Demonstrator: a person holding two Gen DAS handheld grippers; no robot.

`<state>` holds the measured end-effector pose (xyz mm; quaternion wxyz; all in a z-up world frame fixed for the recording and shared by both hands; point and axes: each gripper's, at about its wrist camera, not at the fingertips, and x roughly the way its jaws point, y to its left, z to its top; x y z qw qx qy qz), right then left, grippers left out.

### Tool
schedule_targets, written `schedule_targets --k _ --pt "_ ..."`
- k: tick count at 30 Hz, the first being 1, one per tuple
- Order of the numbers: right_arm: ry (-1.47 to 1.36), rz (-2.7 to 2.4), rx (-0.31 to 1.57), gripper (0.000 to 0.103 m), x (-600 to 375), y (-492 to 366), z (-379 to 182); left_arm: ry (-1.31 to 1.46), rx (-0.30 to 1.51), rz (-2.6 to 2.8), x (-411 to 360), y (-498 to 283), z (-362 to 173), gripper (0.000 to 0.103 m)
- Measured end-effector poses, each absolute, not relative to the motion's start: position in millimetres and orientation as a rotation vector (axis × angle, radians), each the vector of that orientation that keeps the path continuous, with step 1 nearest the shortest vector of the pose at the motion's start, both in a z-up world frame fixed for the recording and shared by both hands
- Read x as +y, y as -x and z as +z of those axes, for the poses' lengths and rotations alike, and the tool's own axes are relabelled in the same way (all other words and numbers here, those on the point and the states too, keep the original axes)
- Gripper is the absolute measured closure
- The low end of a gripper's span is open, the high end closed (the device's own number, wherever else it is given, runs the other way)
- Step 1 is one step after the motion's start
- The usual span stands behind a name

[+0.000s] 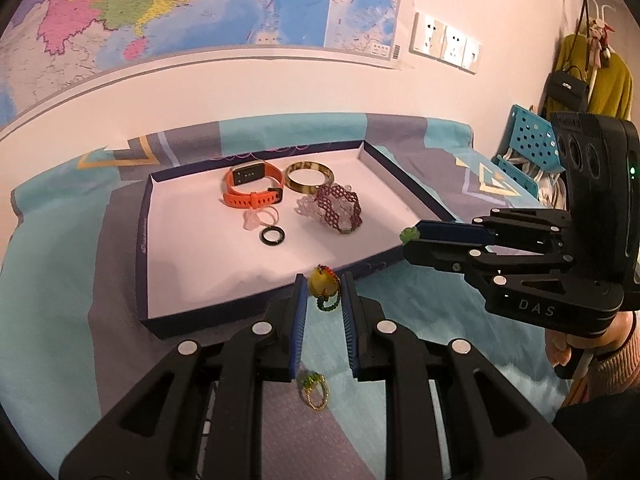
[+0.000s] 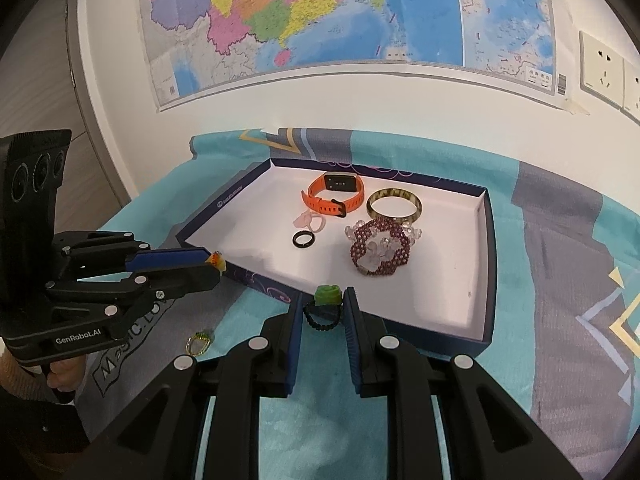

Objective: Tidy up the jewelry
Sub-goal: 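Lift the yellow pendant and green-stone ring toward the box with both grippers, then lower the pendant and green-stone ring into the box and open both grippers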

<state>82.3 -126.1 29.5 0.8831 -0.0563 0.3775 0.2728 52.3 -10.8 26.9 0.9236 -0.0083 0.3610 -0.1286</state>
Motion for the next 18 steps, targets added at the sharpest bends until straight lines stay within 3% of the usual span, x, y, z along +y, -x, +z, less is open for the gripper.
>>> schedule_targets --k 18 --pt "0.126 0.559 0.78 0.084 -119.1 -106.4 30.1 0.039 0.719 -0.223 0.5 -74.9 31.9 0.085"
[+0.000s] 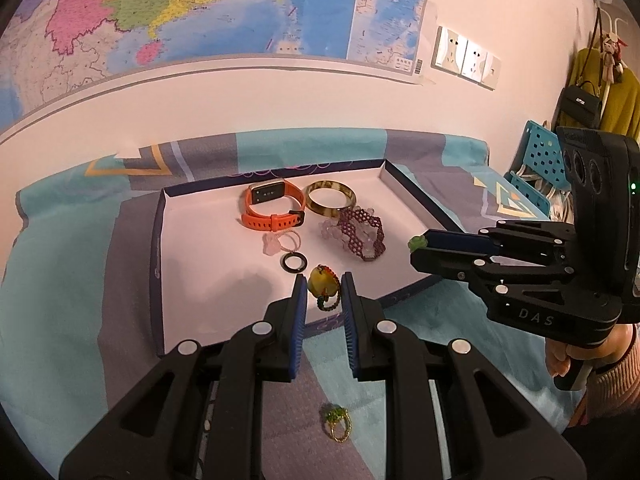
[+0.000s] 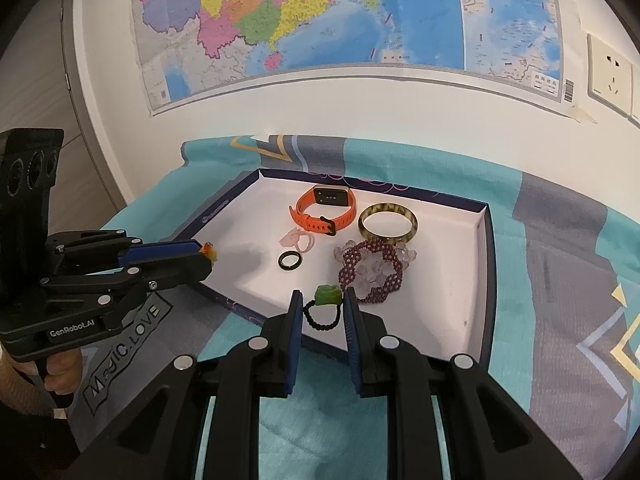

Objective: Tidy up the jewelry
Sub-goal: 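Lower the pendant and green-stone ring into the box and open both grippers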

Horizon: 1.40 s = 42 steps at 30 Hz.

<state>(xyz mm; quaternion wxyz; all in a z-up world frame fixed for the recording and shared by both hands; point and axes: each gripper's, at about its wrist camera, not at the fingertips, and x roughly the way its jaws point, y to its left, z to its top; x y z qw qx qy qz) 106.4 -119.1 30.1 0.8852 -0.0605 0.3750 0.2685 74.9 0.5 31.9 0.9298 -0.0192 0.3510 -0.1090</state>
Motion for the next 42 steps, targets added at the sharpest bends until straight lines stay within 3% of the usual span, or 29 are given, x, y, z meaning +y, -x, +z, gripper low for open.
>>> schedule_targets --k 42 --pt "0.151 0.547 0.873 0.085 -103.7 -146.0 4.1 0.086 0.824 -0.215 -1.5 -124.2 1.0 0.085"
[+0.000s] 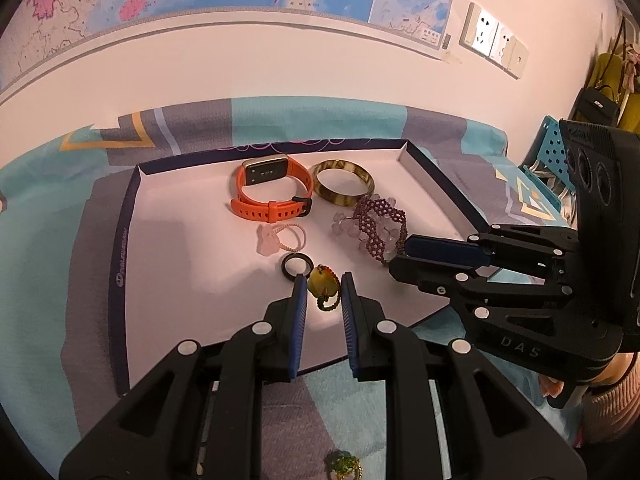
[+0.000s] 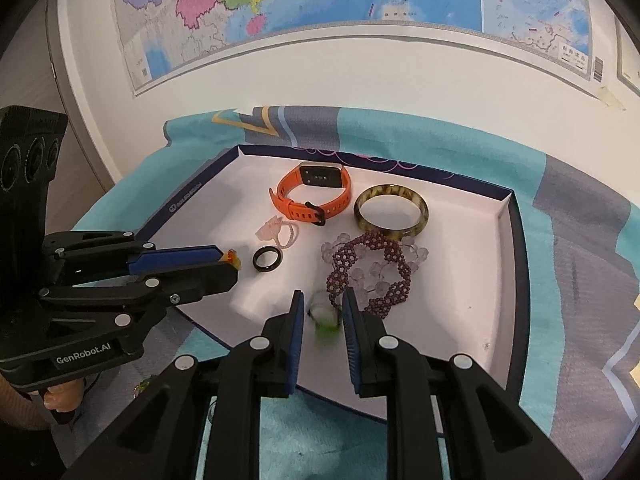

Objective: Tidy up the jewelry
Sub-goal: 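Lower the pendant and green-stone ring into the box and open both grippers, then withdraw both grippers toward the silver ring and gold green-stone ring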

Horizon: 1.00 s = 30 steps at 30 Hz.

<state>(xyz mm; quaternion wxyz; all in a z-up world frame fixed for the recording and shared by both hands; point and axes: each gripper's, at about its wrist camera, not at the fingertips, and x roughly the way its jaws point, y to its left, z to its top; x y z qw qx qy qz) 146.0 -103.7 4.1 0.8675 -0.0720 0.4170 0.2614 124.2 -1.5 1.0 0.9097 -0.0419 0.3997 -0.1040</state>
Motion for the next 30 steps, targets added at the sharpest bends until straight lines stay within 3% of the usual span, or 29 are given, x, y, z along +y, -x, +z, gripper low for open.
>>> schedule_targets --k 18,22,30 --pt "0.117 0.534 0.863 0.085 -111.6 -141.8 7.0 0.102 0.865 -0.215 -1.8 -129.8 -10.2 0.084" --pt "0.108 0.541 0.855 0.084 -114.3 -136.2 10.7 0.102 0.85 -0.208 -0.3 -124.2 -5.1 0.072" --pt "0.113 0.596 0.837 0.082 -117.9 -106.7 20.2 0.087 0.784 -0.188 8.7 -92.5 14.5 0.06"
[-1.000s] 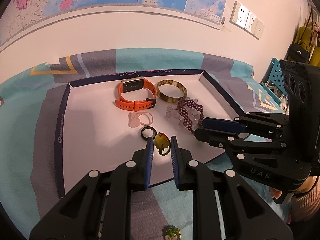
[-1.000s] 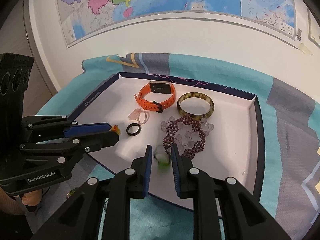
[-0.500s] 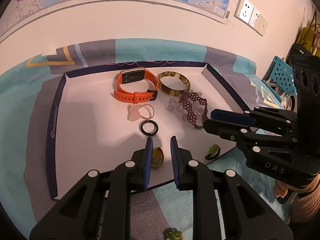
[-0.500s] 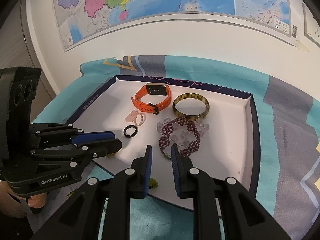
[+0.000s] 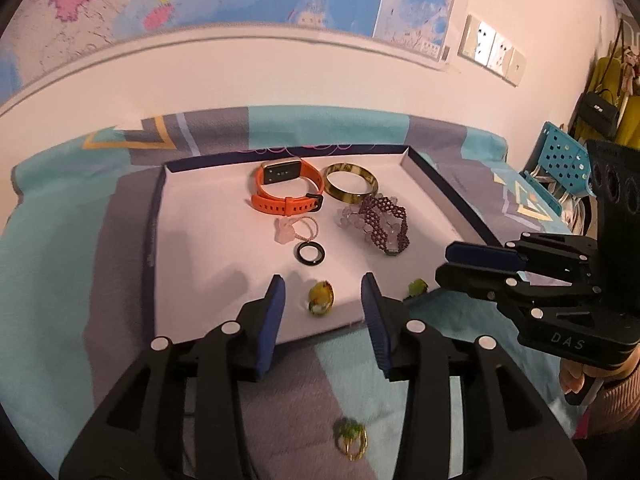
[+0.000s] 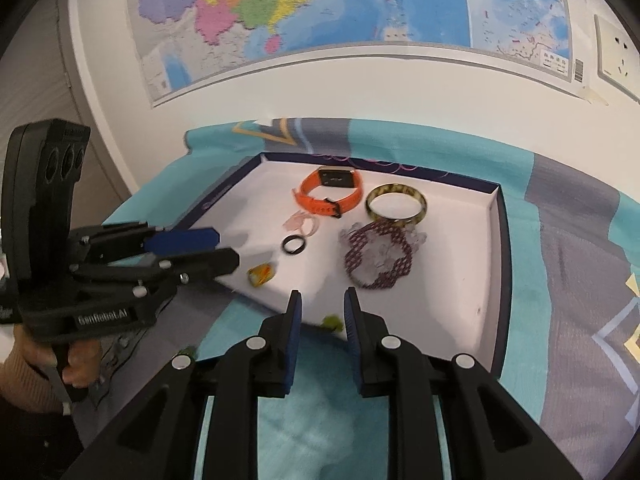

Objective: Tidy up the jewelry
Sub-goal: 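Withdraw both grippers toward the silver ring and gold green-stone ring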

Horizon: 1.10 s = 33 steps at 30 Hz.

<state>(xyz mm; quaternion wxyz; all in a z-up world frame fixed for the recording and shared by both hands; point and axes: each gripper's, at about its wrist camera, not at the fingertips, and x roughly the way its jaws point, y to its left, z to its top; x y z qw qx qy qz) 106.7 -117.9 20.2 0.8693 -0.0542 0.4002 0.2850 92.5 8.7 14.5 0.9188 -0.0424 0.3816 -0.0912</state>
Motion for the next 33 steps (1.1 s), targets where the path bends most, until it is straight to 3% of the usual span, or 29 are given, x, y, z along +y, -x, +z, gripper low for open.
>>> schedule_targets --k 3,17,22,33 --pt "0.119 0.627 0.841 0.077 -116.5 -92.3 19.5 0.082 0.771 -0.191 11.3 -76.2 17.6 0.047" --pt "0.139 0.648 0.907 0.068 -108.4 -57.0 -4.7 0.004 0.806 -0.197 3.1 -25.6 -2.9 0.038" --pt "0.148 0.637 0.911 0.059 -105.4 -55.1 -7.8 0.007 0.808 -0.191 2.7 -20.4 -4.0 0.034" --pt "0.168 0.624 0.92 0.059 -98.5 -54.9 -12.9 0.01 0.815 -0.179 3.2 -12.1 -7.3 0.03"
